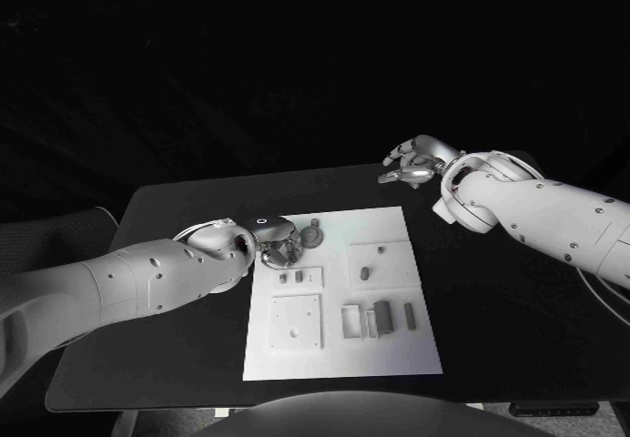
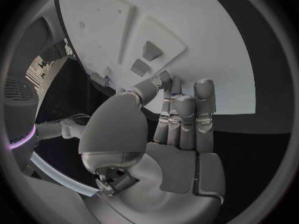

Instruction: Assemble the parts on the task board

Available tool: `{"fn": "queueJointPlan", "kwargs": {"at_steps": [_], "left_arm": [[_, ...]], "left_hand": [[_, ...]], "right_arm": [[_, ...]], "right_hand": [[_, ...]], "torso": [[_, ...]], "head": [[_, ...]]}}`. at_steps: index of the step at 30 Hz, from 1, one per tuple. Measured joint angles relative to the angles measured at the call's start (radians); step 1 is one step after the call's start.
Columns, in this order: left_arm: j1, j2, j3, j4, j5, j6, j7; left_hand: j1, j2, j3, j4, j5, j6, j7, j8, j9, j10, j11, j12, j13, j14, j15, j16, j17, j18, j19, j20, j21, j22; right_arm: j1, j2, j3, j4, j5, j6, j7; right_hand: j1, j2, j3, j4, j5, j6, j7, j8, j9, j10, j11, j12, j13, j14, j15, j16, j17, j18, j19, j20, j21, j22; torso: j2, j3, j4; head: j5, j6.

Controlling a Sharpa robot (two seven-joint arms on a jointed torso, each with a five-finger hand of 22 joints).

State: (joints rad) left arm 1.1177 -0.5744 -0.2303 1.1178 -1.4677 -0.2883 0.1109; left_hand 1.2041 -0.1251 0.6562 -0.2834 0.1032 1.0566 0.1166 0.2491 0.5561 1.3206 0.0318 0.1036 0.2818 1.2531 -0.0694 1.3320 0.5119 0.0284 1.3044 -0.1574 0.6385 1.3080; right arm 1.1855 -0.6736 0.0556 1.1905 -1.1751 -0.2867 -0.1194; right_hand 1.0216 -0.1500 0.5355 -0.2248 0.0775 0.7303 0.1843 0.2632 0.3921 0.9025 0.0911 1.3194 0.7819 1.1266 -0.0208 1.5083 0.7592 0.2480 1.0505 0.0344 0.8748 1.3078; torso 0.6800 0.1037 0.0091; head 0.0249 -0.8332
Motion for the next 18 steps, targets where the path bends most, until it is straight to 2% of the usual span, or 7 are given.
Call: {"fn": "queueJointPlan", "kwargs": {"at_steps": [4,7,11,13,18], "left_arm": [[-0.002,0.0,-0.002,-0.002,0.001,-0.005,0.001],[-0.005,0.0,-0.004,-0.003,0.002,-0.005,0.001],[-0.007,0.0,-0.005,-0.004,0.002,-0.005,-0.001],[-0.007,0.0,-0.005,-0.004,0.002,-0.004,-0.002],[-0.007,0.0,-0.005,-0.004,0.002,-0.004,-0.005]], "left_hand": [[0.0,0.0,-0.005,-0.001,-0.003,-0.031,0.01,-0.018,-0.009,-0.008,0.009,-0.016,0.004,0.0,0.0,0.0,0.001,0.0,0.002,-0.002,0.0,0.0],[-0.011,-0.011,-0.013,-0.001,-0.003,-0.054,0.017,-0.029,-0.018,-0.016,0.017,-0.017,0.004,-0.005,0.005,0.0,0.002,-0.005,0.002,-0.002,0.0,0.0],[-0.024,-0.024,-0.021,0.002,-0.003,-0.064,0.023,-0.029,-0.019,-0.016,0.017,-0.017,0.01,-0.006,0.006,0.0,0.003,-0.008,-0.002,-0.006,0.0,0.0],[-0.033,-0.033,-0.036,0.002,0.007,-0.085,0.023,-0.042,-0.024,-0.016,0.017,-0.016,0.013,-0.006,0.006,0.0,0.004,-0.008,-0.002,-0.006,0.0,0.0],[-0.038,-0.038,-0.05,0.003,0.009,-0.099,0.029,-0.045,-0.027,-0.02,0.02,-0.022,0.019,-0.012,0.006,0.0,0.006,-0.008,-0.002,-0.006,0.0,0.0]], "right_arm": [[0.0,0.0,0.0,0.0,0.0,0.0,0.0],[0.0,0.0,0.0,0.0,0.0,0.0,0.0],[0.0,0.0,0.0,0.0,0.0,0.0,0.0],[0.0,0.0,0.0,0.0,0.0,0.0,0.0],[0.0,-0.001,0.0,-0.001,0.0,0.0,0.0]], "right_hand": [[0.0,0.0,0.0,0.0,0.0,0.0,0.0,0.0,0.0,0.0,0.0,0.0,0.0,0.0,0.0,0.0,0.0,0.0,0.0,0.0,0.0,0.0],[0.0,0.0,0.0,0.0,0.0,0.001,-0.001,0.0,0.0,0.0,0.0,0.0,0.0,0.0,0.0,0.0,0.0,0.0,0.0,0.0,0.0,0.0],[0.0,0.0,0.0,0.0,0.0,0.004,0.001,0.0,0.0,0.0,0.0,0.0,0.0,0.0,0.0,0.0,0.0,0.0,0.0,0.0,0.0,0.0],[0.0,0.0,0.0,0.0,0.0,0.003,0.002,0.0,0.0,0.0,0.0,0.0,0.0,0.0,0.0,0.0,0.0,0.0,0.0,0.0,0.0,0.0],[0.0,0.0,0.0,0.0,0.0,0.001,0.004,0.0,0.0,0.0,0.0,0.0,-0.001,0.0,0.0,0.0,0.0,0.0,0.0,0.0,0.0,0.0]], "torso": [[0.0,-0.0007,0.0],[0.0,-0.0007,0.0],[0.0,-0.0003,0.0],[0.0,-0.0002,0.0],[0.0,0.0006,-0.0005]], "head": [[0.0,0.0],[0.0,0.0],[0.0,0.001],[0.0,0.001],[0.0,0.0]]}}
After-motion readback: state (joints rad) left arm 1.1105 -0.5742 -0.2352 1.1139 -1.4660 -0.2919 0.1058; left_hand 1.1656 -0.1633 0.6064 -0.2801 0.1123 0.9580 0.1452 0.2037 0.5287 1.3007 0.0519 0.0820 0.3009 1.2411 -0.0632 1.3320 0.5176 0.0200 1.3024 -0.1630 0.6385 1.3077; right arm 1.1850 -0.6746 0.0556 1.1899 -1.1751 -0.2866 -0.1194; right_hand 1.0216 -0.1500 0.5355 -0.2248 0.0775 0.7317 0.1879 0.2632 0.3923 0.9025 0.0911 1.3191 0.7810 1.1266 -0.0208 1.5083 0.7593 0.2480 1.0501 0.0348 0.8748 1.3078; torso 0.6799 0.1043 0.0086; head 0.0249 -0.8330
